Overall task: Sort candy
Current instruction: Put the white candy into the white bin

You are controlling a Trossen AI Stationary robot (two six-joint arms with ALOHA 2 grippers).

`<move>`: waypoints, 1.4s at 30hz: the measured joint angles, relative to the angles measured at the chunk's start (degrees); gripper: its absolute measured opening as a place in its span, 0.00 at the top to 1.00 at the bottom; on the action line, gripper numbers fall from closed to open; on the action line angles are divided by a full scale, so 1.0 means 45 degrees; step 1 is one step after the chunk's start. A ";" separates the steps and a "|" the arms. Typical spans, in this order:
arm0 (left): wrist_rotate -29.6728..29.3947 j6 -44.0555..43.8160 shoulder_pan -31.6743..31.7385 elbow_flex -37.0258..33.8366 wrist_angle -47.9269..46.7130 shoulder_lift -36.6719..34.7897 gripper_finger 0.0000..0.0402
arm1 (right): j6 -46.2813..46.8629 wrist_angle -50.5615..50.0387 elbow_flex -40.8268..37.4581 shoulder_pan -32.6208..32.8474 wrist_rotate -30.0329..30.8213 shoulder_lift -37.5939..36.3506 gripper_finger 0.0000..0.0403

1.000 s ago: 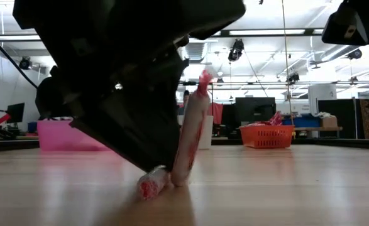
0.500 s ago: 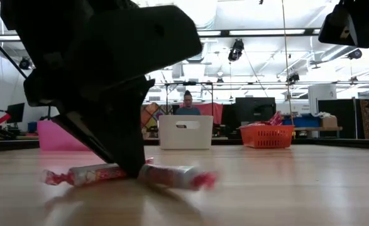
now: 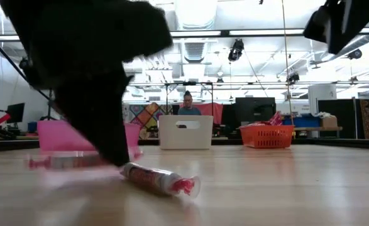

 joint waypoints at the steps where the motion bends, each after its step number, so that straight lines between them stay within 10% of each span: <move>1: -0.0107 0.0073 -0.0001 0.0000 -0.0147 -0.0129 0.99 | -0.0176 0.0043 0.0000 0.0000 0.0254 0.0002 0.67; 14: -0.3364 0.2123 -0.0171 -0.1226 -0.0912 -0.3579 0.99 | -0.3782 0.3834 -0.0831 -0.0256 0.1805 -0.0025 0.67; 26: -0.5180 0.4071 0.0753 -0.7911 0.3364 -0.9588 1.00 | -0.6713 0.9624 -0.2912 -0.2697 0.1508 -0.0079 0.67; 35: -0.4470 0.9230 0.2345 -1.3074 1.3617 -1.3050 1.00 | -0.7166 1.1720 -0.4145 -0.5314 0.0007 -0.0090 0.67; 42: -0.1896 1.3691 0.3008 -1.5272 2.2911 -1.2733 0.99 | -0.7707 1.6704 -0.5408 -0.5302 -0.0283 0.0582 0.67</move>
